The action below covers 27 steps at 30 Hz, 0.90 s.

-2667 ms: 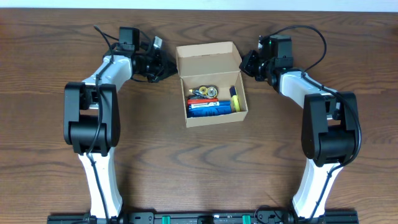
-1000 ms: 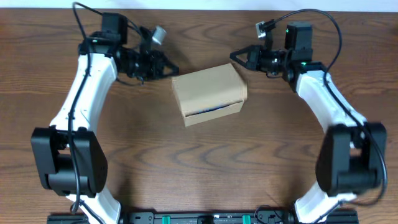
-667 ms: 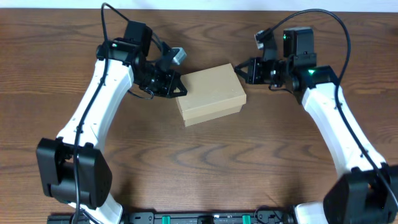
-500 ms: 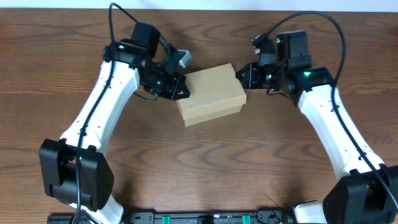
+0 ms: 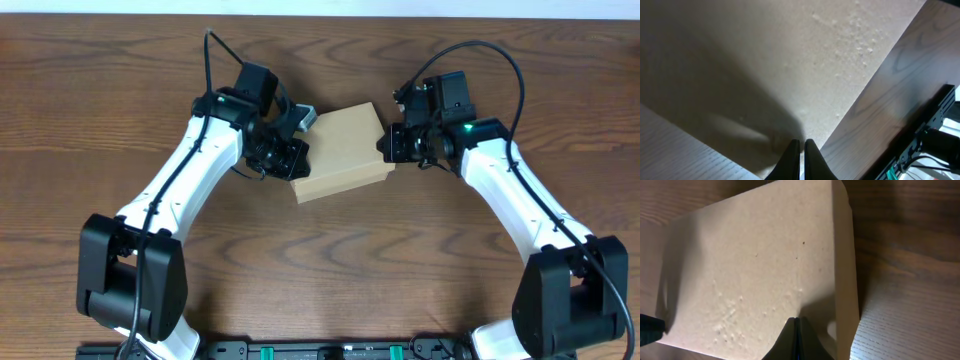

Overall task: Pack container
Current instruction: 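Fold the lid down over the box with both grippers, then press the closed lid and pull both grippers away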

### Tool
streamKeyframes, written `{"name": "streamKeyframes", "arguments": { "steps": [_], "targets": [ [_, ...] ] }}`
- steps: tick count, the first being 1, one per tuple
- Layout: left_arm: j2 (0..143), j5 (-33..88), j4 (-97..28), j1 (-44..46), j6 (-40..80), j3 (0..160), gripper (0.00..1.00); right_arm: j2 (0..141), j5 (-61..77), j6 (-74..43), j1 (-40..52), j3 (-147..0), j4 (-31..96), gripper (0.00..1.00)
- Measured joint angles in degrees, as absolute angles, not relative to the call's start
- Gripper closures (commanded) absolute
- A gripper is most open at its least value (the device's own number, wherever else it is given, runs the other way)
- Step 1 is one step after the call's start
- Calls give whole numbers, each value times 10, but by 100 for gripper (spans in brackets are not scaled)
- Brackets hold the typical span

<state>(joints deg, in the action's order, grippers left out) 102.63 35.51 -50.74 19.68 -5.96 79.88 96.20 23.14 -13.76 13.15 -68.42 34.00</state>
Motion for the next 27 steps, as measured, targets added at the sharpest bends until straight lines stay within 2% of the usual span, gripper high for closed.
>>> {"name": "streamKeyframes", "arguments": {
  "steps": [17,27],
  "targets": [
    [1016,350,-504,197,-38,773,94,958,227,-138,131,-679,351,99],
    [851,315,-507,196,-32,771,94,874,105,-168,127,-677,418,99]
  ]
}}
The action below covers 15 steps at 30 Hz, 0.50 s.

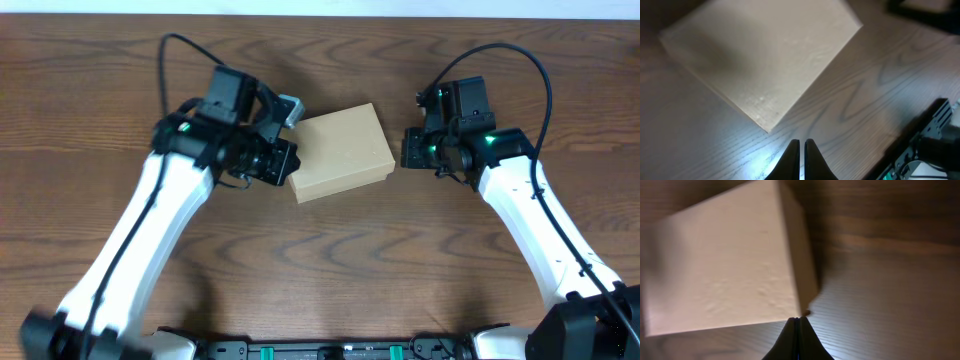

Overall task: Pack container
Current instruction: 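Press the closed lid and pull both grippers away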

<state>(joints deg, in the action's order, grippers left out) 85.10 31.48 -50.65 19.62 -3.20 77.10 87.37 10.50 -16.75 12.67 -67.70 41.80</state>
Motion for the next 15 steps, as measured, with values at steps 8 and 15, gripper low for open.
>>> {"name": "streamKeyframes", "arguments": {
  "steps": [8,15],
  "targets": [
    [742,310,-540,196,-34,771,94,880,65,-209,127,-617,357,99],
    [711,304,-558,196,-37,771,94,887,99,-232,129,-568,273,99]
  ]
}}
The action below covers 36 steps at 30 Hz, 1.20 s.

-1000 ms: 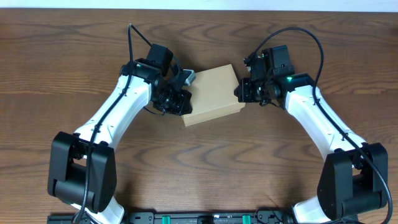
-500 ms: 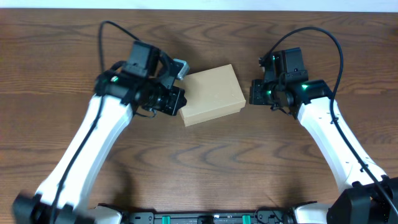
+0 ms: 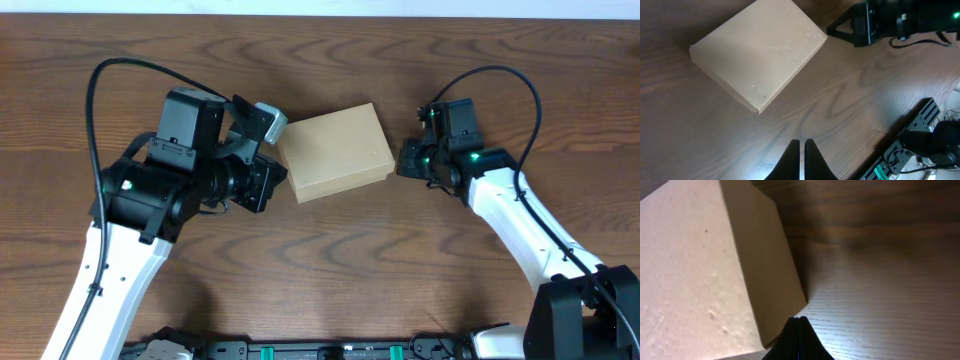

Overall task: Pack container
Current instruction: 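Press the closed lid and pull both grippers away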

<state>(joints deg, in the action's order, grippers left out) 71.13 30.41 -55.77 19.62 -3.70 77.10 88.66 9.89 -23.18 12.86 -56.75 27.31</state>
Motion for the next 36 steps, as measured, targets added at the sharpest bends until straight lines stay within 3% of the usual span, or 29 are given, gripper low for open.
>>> {"name": "streamKeyframes", "arguments": {
  "steps": [26,32,36],
  "targets": [
    [705,296,-569,196,-43,771,94,887,169,-251,163,-564,273,99],
    [682,287,-612,170,-46,770,94,860,171,-250,159,-567,369,99],
    [620,281,-636,157,-58,769,94,762,168,-235,153,-582,437,99]
  ]
}}
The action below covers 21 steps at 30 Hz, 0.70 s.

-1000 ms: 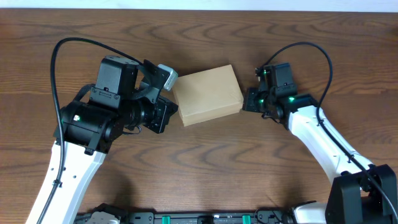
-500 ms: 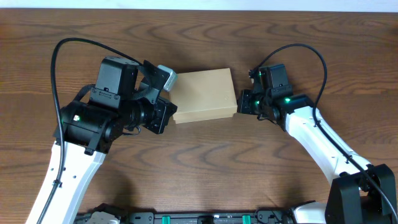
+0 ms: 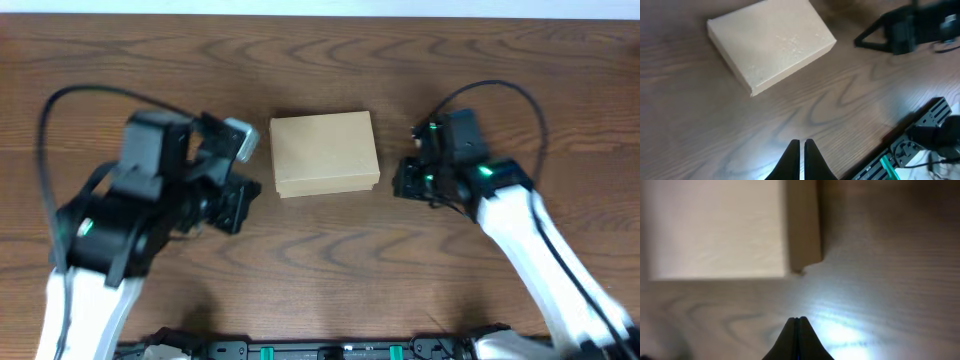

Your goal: Pack container

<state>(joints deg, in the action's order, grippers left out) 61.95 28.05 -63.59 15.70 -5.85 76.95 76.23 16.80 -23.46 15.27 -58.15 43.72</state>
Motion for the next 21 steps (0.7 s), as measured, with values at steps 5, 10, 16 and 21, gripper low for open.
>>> {"name": "streamKeyframes", "arguments": {
  "steps": [5,10,16,21],
  "targets": [
    [519,281,-681,156,-75,769,94,568,165,-212,154,-599,541,99],
    [425,281,-722,156,-91,759,94,406,155,-203,165,-597,630,99],
    [328,302,-713,155,-95,657,94,220,145,-203,168,-580,713,98],
    [290,326,-670,155,-85,571,71,126,142,-207,168,-576,735,57]
  ]
}}
